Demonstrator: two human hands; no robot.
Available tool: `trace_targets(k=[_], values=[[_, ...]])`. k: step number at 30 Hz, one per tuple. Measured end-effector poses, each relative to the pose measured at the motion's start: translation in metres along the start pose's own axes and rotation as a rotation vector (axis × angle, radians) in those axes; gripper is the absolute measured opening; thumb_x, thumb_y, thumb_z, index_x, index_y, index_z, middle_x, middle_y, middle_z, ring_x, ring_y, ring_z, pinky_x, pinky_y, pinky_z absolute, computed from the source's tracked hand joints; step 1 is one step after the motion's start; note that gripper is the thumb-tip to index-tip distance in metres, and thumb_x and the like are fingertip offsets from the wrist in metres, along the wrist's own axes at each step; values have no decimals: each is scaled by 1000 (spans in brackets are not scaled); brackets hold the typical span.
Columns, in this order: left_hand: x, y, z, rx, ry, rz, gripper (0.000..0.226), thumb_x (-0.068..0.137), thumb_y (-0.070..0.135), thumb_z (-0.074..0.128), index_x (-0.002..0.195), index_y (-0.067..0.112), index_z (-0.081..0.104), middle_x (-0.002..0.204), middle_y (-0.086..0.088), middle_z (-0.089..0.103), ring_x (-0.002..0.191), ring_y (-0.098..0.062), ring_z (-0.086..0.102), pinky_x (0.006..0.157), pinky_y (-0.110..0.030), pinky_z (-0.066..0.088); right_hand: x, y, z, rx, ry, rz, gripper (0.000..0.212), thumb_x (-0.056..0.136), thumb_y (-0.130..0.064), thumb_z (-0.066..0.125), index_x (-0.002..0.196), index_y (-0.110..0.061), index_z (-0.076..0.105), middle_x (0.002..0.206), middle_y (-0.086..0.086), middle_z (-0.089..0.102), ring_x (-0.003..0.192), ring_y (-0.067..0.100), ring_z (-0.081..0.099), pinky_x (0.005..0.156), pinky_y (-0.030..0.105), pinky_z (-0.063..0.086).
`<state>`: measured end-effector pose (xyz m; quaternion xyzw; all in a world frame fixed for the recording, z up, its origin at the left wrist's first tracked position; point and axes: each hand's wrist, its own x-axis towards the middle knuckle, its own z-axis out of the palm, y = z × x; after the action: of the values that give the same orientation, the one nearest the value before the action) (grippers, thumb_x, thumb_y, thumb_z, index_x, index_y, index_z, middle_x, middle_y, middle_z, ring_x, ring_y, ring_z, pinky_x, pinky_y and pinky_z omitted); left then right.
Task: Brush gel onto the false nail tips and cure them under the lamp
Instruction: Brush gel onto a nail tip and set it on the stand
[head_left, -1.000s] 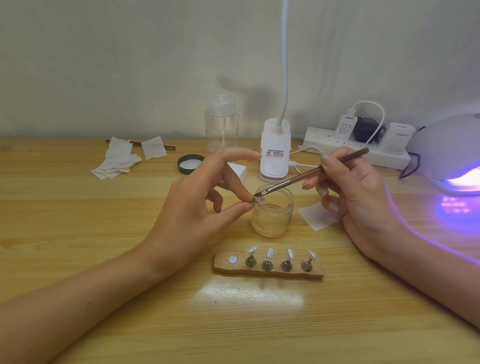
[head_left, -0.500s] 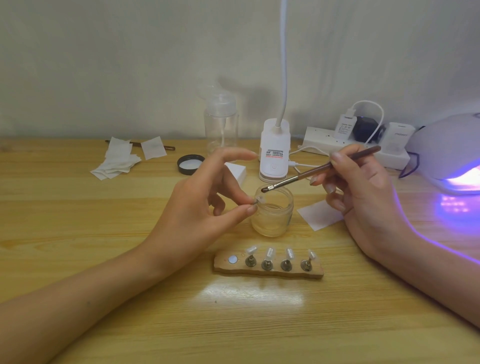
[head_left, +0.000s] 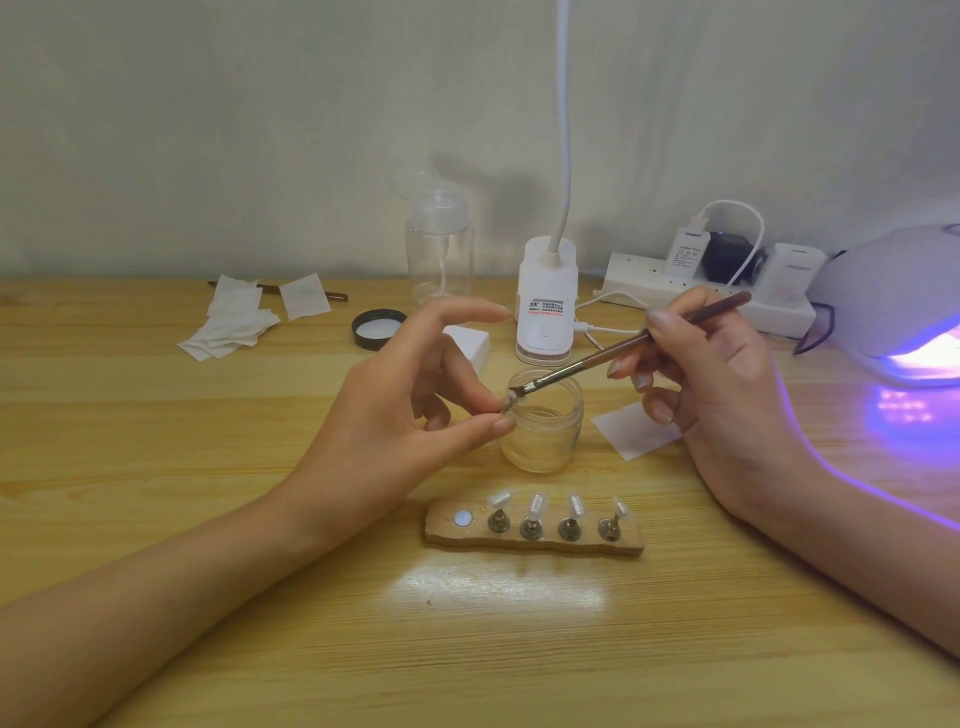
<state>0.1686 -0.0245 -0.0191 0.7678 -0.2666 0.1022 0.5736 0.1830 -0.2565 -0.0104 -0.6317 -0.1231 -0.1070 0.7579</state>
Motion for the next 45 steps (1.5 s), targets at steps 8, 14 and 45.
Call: trace_targets(k=[8,14,45], values=[[0,-1,-1,2,-8,1,60,80,17,80,132,29,55,78,2,68,77,-10,69,55,-35,47,-1,-1,1,47,-30,-30,13,90,-25,59,82,-19,50,68,6,69,62,13,62,46,17,40],[0,-1,-1,4,-7,-4,59,81,13,82,132,28,55,78,3,68,78,-10,69,56,-37,46,0,0,-1,29,53,-8,21,97,-18,57,78,-23,52,64,4,66,60,12,59,44,17,38],[0,2,-1,41,6,2,56,78,22,79,130,28,57,78,6,67,82,-12,71,61,-45,50,-2,0,-2,7,36,-34,19,97,-16,57,80,-22,52,64,-1,65,63,12,61,46,18,42]])
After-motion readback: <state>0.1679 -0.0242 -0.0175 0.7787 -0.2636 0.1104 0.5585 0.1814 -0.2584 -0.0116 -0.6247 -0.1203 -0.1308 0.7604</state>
